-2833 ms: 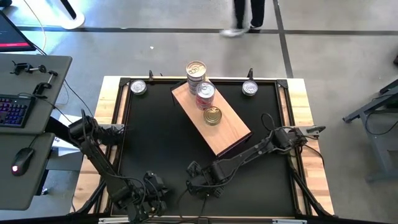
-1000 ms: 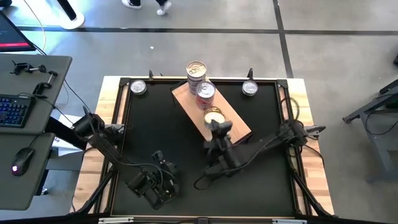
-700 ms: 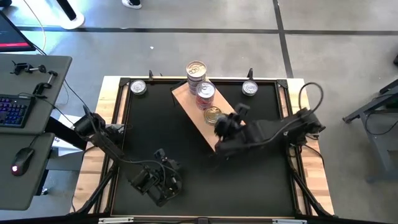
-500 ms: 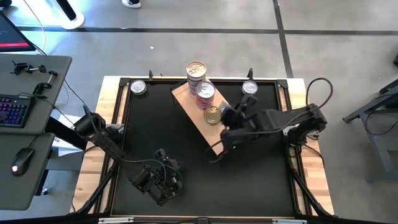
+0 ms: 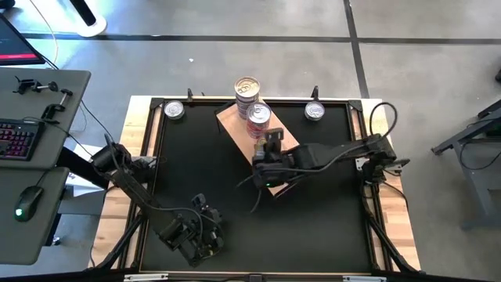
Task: Stack canned seafood by type on shelf
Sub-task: Stack the green tuna can on top of the green tuna can on the shelf
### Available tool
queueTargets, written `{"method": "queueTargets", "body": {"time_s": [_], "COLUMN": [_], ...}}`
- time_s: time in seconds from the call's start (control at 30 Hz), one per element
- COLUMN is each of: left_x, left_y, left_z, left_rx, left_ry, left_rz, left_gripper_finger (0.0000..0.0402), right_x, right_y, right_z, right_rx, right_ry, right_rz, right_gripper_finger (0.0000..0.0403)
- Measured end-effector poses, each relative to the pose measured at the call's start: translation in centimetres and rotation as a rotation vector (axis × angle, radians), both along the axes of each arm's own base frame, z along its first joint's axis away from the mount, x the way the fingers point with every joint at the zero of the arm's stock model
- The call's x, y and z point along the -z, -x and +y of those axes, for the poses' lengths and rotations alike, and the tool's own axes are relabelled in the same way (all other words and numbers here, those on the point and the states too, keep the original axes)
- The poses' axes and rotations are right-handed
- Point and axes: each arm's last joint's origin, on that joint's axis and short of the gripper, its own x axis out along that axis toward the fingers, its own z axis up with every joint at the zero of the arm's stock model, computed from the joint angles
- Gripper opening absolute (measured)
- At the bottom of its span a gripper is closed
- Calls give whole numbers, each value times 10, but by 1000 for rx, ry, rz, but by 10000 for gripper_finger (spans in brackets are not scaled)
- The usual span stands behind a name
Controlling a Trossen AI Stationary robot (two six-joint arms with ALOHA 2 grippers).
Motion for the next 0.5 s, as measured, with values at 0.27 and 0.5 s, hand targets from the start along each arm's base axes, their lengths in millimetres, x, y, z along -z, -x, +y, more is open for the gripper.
{"method": "queueTargets", "body": {"time_s": [0.27,0.5], "left_x": [0,0], "left_y": [14,19], "left_z": [-14,-20], "left_rx": [23,38], "left_ry": [40,43], "left_rz": [-25,-31], "left_gripper_finger": [0,0], "right_x": [30,29], "right_y": [-20,-21], "right_z": [-11,-19], "right_rx": [-13,5], "right_ry": [78,150], "right_rz": [152,159], "right_gripper_finger": [126,126]}}
